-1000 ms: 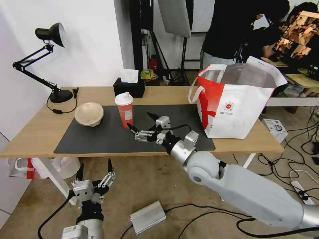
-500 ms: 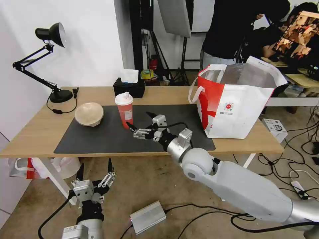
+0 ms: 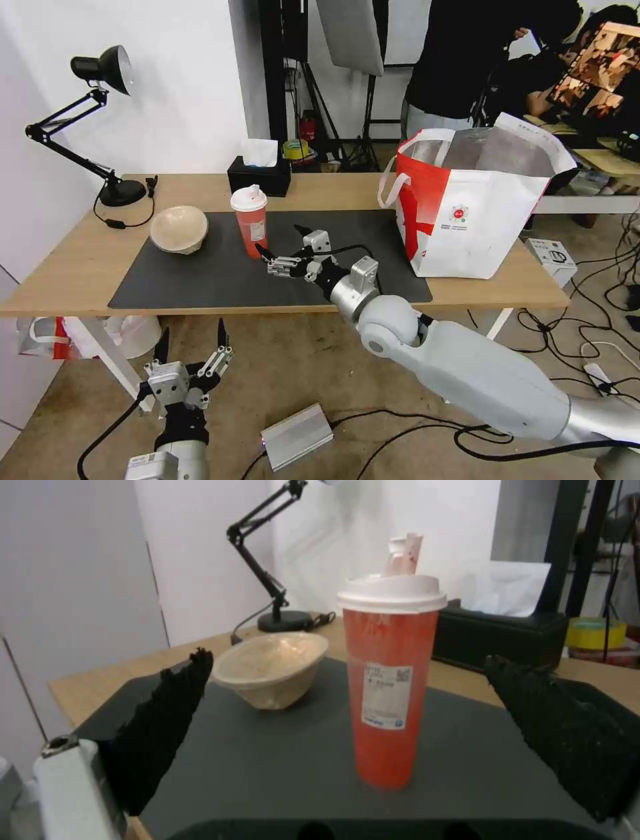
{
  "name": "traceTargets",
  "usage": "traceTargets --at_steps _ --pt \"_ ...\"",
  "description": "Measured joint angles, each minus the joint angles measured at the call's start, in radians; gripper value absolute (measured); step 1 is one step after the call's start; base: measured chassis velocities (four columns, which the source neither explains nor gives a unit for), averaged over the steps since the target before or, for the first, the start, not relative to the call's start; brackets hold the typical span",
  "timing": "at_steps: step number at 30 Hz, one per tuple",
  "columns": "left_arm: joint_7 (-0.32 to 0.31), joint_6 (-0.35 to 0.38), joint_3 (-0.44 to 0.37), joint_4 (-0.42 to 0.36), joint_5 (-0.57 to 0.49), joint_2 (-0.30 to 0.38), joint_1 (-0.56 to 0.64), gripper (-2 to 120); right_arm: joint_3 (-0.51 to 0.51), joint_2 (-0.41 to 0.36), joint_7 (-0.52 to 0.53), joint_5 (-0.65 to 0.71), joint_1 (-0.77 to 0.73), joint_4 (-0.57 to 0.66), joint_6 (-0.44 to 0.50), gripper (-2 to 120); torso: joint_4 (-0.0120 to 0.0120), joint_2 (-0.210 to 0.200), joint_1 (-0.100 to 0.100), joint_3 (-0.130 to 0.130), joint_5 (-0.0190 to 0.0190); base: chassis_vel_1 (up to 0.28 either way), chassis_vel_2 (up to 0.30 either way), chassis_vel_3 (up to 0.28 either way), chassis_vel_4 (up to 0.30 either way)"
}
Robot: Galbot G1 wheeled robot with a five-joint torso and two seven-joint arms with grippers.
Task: Pick up the trash from the table and place it into the takeout bag.
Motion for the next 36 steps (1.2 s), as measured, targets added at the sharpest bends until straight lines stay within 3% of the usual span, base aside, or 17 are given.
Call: traceTargets --at_steps 11,36 --pt "0.0 0.0 0.001 -0.001 0.002 0.0 0.005 95 -0.003 0.046 0.029 -0.002 0.02 -0.05 -0.045 100 0.0 0.0 0.0 0.0 0.0 0.0 0.0 0.0 0.0" --pt "0.0 0.0 0.001 -0.002 0.001 0.0 0.003 95 0.002 0.1 0.026 0.014 0.035 -0.136 -0.055 100 0.0 0.0 0.0 0.0 0.0 0.0 0.0 0.0 0.0"
